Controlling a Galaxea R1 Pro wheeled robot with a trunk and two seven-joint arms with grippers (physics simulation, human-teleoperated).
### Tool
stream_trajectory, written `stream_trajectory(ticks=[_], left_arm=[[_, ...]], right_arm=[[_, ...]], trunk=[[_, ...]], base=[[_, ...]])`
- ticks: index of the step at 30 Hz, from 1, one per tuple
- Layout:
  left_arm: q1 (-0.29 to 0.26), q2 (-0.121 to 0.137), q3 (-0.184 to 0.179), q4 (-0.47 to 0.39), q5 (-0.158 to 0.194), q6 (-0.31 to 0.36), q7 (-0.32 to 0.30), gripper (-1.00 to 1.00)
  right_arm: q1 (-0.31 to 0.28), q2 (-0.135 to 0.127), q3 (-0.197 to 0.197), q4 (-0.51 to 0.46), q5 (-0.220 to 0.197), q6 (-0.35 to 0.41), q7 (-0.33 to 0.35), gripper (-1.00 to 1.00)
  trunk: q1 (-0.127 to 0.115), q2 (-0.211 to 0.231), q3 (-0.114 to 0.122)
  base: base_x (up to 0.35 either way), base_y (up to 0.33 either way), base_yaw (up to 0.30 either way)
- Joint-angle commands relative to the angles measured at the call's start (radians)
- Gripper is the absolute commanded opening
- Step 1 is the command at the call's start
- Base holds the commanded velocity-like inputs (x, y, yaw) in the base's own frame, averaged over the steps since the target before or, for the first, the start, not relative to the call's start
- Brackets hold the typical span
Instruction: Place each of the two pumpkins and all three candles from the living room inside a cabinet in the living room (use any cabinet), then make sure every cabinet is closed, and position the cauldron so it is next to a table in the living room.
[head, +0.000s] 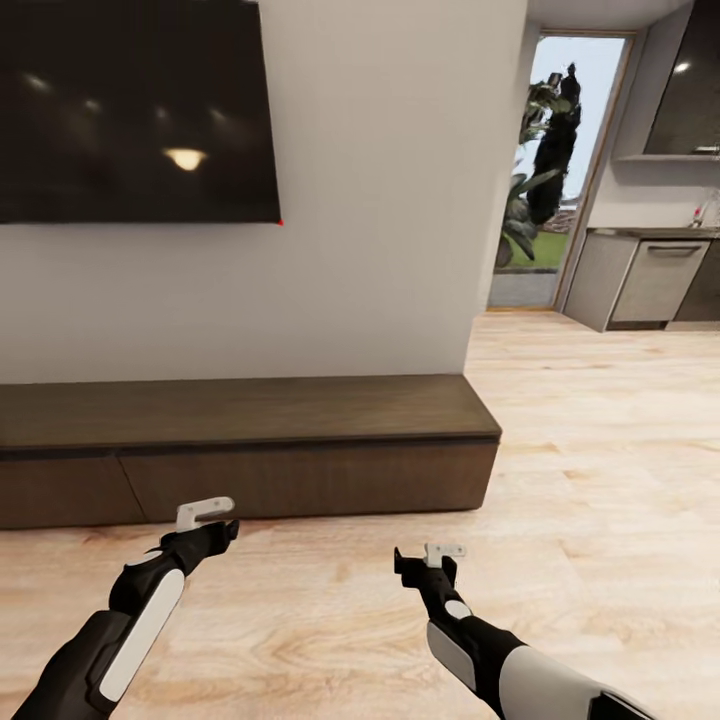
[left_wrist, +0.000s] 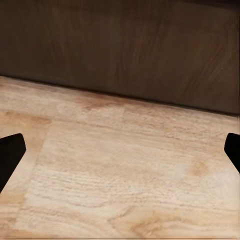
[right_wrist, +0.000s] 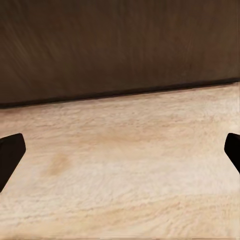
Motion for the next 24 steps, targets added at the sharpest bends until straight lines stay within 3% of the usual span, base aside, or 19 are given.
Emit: stream_trajectory(ticks=[1,15,21,24], left_arm=[[-0.001,0.001,-0.003,-0.002,0.011,0.001,0.01,1.0],[0.0,-0.001,-0.001,-0.032,0.011,0.049,0.01,1.0],[0.0,0.0,0.0,-0.058,0.009,0.088,0.01,1.0],[0.0,0.0,-0.001,-0.074,0.01,0.096,0.011,1.0]], right_arm=[[-0.001,0.0,0.008,-0.001,-0.007,-0.003,-0.006,1.0],[-0.001,0.006,0.007,-0.003,-0.016,0.016,-0.008,1.0],[-0.001,0.009,0.006,-0.004,-0.13,0.144,-0.015,1.0],[-0.004,0.009,0.005,-0.004,-0.155,0.178,-0.016,1.0]], trunk=[[-0.001,0.0,0.003],[-0.007,0.003,0.057],[-0.01,0.005,0.08],[-0.011,0.005,0.092]], base=[[-0.24,0.044,0.0],[-0.03,0.006,0.0],[-0.238,0.0,0.0],[-0.326,0.0,0.0]])
